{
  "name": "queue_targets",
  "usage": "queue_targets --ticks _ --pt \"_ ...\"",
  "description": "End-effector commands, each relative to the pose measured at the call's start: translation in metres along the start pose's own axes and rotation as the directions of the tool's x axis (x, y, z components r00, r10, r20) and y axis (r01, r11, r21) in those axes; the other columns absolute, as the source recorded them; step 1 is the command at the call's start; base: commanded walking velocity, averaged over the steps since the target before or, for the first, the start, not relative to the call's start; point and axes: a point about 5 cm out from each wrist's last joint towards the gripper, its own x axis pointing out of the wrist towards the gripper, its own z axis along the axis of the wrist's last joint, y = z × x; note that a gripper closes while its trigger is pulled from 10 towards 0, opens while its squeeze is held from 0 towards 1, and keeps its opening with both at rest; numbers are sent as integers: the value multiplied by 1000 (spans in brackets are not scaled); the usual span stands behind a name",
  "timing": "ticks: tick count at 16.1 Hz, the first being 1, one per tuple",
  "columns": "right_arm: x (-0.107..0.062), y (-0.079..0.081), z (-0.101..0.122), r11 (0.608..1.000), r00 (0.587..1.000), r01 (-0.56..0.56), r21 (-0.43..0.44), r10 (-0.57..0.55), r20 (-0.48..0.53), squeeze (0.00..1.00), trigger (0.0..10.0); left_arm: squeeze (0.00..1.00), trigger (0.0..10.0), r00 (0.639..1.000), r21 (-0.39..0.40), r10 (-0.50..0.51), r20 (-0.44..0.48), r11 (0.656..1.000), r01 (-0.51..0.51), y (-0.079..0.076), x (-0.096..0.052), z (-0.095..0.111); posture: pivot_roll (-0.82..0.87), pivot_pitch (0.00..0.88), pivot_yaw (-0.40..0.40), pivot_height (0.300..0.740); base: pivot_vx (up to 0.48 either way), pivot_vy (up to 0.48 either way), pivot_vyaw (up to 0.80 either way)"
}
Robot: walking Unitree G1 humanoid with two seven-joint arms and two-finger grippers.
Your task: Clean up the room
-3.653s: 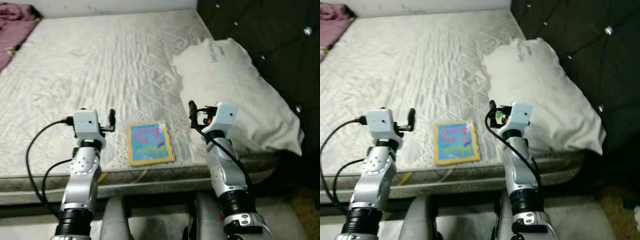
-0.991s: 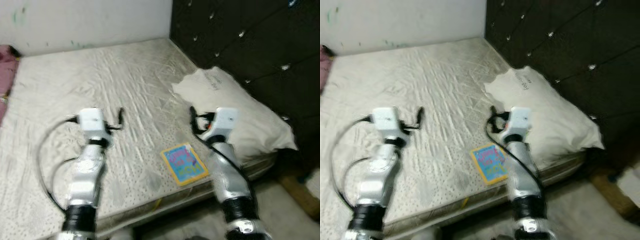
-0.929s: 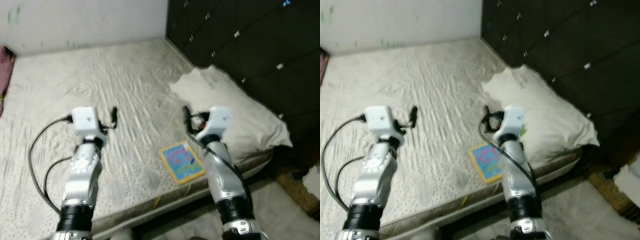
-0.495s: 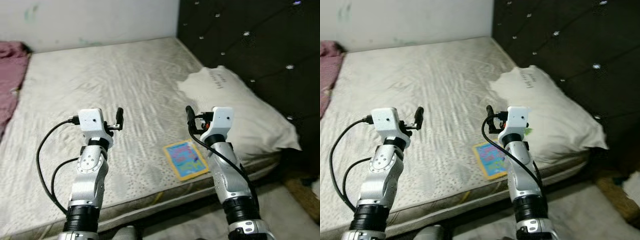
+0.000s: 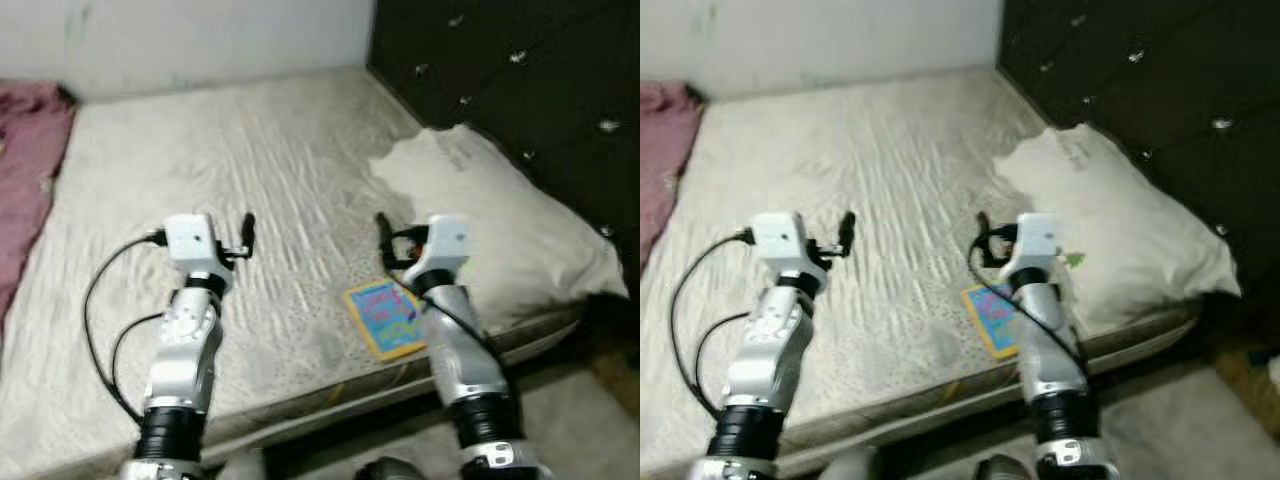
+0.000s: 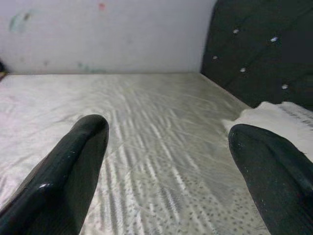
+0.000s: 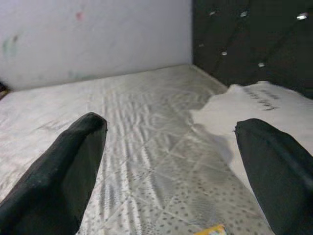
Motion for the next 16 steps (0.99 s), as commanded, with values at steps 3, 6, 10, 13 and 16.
queue_targets --ticks 3,6,10,13,16 --pt "3 12 5 999 999 -31 19 30 15 0 10000 0 10000 999 19 30 15 999 -30 10 0 3 34 0 30 740 0 0 0" --pt "2 16 7 998 997 -69 -11 69 31 0 10000 0 10000 999 19 33 17 999 -33 10 0 3 35 0 31 740 0 0 437" --pt "2 17 7 997 997 -72 -16 72 29 0 10000 0 10000 999 13 35 20 999 -36 10 0 4 35 0 31 740 0 0 725" --pt "3 17 7 996 996 -81 -23 81 25 0 10000 0 10000 999 6 39 20 999 -39 10 1 4 34 0 28 740 0 0 729" --pt "4 17 7 996 996 -85 -24 86 26 0 10000 0 10000 999 1 33 17 999 -33 9 1 4 34 0 28 740 0 86 725"
